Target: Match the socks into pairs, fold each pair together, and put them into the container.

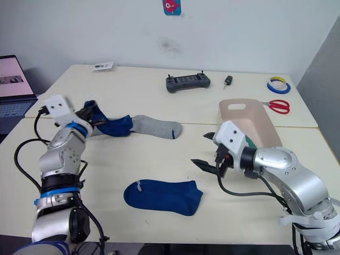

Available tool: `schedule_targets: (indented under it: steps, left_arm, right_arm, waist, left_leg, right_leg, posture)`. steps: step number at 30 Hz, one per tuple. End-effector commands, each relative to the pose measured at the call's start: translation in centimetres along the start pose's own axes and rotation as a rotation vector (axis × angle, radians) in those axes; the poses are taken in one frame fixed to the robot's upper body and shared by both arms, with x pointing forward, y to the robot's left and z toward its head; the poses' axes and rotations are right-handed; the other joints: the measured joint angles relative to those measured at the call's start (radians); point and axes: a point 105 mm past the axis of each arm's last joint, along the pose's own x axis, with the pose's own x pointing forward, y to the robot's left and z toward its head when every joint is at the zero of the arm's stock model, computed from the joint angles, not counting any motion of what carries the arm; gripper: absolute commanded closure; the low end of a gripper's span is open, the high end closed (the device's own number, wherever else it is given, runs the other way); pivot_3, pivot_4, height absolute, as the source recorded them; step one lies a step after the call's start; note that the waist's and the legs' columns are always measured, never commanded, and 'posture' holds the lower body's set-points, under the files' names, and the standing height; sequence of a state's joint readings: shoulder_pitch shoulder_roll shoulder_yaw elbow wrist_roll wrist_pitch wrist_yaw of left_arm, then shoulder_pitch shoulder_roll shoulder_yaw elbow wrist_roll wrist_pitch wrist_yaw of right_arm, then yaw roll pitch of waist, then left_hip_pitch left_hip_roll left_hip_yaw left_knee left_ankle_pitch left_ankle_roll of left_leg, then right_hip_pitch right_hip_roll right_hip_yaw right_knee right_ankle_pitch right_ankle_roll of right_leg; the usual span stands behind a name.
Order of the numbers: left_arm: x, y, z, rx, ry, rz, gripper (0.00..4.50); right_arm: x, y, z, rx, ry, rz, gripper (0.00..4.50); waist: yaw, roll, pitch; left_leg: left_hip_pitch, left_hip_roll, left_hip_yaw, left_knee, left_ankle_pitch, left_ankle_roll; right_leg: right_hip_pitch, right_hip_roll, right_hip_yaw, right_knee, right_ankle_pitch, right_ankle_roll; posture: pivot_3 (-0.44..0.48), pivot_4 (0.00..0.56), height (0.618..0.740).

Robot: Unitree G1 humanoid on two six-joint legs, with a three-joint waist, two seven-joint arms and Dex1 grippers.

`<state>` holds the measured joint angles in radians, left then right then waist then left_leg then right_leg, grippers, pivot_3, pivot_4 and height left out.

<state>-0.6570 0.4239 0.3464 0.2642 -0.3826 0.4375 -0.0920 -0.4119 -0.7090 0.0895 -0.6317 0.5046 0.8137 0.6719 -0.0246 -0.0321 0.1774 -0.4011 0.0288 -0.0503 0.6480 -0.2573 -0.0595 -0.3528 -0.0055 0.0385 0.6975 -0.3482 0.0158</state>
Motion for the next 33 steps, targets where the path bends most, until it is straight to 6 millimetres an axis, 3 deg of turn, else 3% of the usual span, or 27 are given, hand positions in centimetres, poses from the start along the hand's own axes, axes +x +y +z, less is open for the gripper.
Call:
schedule_targets:
  steps: [1, 5, 9, 17, 22, 28, 33]
  left_arm:
    - [-1.3, -4.9, 2.4, 0.002, -0.046, -0.183, 4.47]
    - [-3.5, -10.6, 2.3, -0.078, 0.012, -0.413, 4.47]
    - [-5.9, -14.3, 2.4, -0.226, 0.073, -0.590, 4.47]
    - [-7.0, -15.4, 5.1, -0.526, 0.068, -0.644, 4.47]
    - [-6.7, -12.3, 2.8, -0.669, 0.125, -0.486, 4.47]
    - [-7.5, -6.2, -3.6, -0.684, 0.233, -0.215, 4.47]
    - [-8.4, -2.8, -5.1, -0.611, 0.210, -0.112, 4.47]
  right_arm:
    - [-0.9, -0.6, 1.0, -0.040, -0.031, -0.033, 0.00]
    - [-1.6, -1.0, 1.1, -0.041, -0.027, -0.040, 0.00]
    - [-2.0, -1.3, 1.1, -0.044, -0.021, -0.048, 0.00]
    - [-2.5, -1.5, 1.1, -0.039, -0.019, -0.057, 0.00]
    - [-2.7, -1.5, 1.2, -0.034, -0.018, -0.056, 0.00]
    - [-1.9, -0.8, 1.0, -0.024, -0.017, -0.040, 0.00]
    - [-0.3, 0.4, 0.8, -0.018, -0.025, -0.004, 0.00]
  waist:
    - [-0.001, 0.000, 0.000]
    - [-0.002, 0.000, 0.000]
    - [-0.004, 0.000, 0.000]
    - [-0.004, 0.000, 0.000]
    - [-0.005, 0.000, 0.000]
    - [-0.004, 0.000, 0.000]
    - [0.000, 0.000, 0.000]
  left_leg:
    - [0.000, 0.000, 0.000, 0.000, 0.000, 0.000]
    - [0.000, 0.000, 0.000, 0.000, 0.000, 0.000]
    - [0.001, 0.000, 0.000, 0.000, 0.000, 0.000]
    - [0.001, 0.000, 0.000, 0.000, 0.000, 0.000]
    - [0.001, 0.000, 0.001, 0.000, 0.000, 0.000]
    - [0.002, 0.000, 0.001, 0.000, 0.000, 0.000]
    - [0.001, 0.000, 0.000, 0.000, 0.000, 0.000]
  right_leg:
    - [0.000, 0.000, 0.000, 0.000, 0.000, 0.000]
    - [0.000, 0.001, 0.001, 0.000, 0.000, 0.000]
    - [0.000, 0.001, 0.001, 0.000, 0.000, 0.000]
    - [0.001, 0.001, 0.001, 0.000, 0.000, 0.000]
    - [0.001, 0.001, 0.002, -0.001, 0.000, 0.000]
    - [0.001, 0.002, 0.002, -0.001, 0.000, 0.000]
    - [0.001, 0.002, 0.002, 0.000, 0.000, 0.000]
  posture:
    - [0.000, 0.150, 0.740]
    - [0.000, 0.150, 0.740]
    - [0.000, 0.150, 0.740]
    - [0.000, 0.150, 0.740]
    - [0.000, 0.150, 0.740]
    - [0.000, 0.150, 0.740]
    - [0.000, 0.150, 0.740]
